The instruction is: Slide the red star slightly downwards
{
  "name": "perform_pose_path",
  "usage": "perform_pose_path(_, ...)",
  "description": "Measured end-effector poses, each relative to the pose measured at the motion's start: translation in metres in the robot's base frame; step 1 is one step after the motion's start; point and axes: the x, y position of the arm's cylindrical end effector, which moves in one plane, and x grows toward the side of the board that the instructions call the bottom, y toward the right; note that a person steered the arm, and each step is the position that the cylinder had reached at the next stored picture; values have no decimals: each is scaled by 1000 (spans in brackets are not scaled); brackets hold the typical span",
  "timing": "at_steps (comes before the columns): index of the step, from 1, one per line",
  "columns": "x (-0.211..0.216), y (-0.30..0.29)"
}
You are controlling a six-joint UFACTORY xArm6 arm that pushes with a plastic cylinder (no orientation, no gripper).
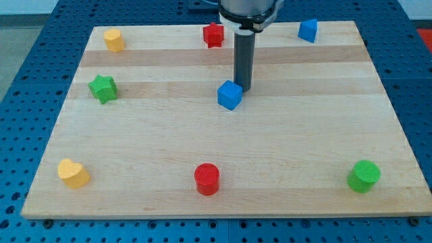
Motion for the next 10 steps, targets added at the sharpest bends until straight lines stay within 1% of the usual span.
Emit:
perform_pose_path(1, -35, 0)
perform_pose_path(3, -148, 7)
perform_pose_path(4, -176, 7)
perform_pose_path(5, -179, 4)
perform_pose_path(6, -189, -35)
perform_pose_path(7, -189, -46)
perform_pose_path(8, -185, -51)
perform_pose_path(9, -167, -63)
perform_pose_path(10, -165, -63)
